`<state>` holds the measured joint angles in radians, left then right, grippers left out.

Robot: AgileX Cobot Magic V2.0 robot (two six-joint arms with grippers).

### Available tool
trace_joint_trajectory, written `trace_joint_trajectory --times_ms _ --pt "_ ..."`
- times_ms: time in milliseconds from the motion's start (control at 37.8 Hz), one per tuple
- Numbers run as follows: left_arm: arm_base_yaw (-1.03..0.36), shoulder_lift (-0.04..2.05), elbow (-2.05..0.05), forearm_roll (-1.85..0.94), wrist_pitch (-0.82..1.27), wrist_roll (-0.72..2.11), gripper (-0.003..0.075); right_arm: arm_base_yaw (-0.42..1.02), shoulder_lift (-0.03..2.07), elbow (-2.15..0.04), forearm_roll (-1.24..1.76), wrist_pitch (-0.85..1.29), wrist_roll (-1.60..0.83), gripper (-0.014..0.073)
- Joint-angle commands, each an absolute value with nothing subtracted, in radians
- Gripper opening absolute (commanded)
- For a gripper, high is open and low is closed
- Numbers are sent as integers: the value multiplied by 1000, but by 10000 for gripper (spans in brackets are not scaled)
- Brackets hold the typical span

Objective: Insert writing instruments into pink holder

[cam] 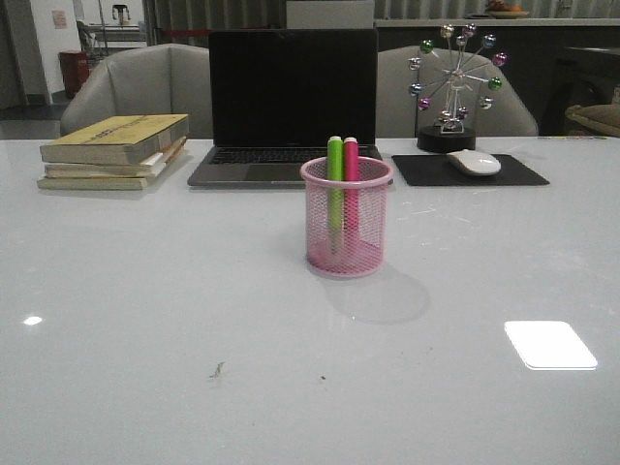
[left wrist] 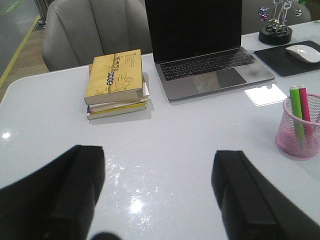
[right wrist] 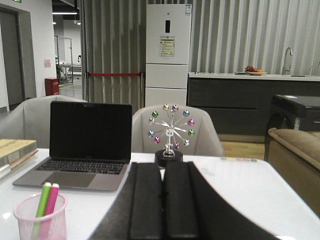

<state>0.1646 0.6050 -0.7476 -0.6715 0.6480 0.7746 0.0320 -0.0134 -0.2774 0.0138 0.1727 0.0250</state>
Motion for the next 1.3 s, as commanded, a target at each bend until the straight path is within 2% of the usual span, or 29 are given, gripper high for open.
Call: trace_joint_trajectory --times_ms 0,424,636,1271 --pt "168 605 -775 -713 584 764 510 26 -28 -242 30 10 19 21" --pt "168 605 -775 -713 586 764 510 26 -28 31 29 -53 19 21" --pt "168 605 -775 -713 586 764 510 26 -28 31 29 16 19 21" --pt "168 605 -775 -713 586 764 510 26 -28 31 29 18 19 21"
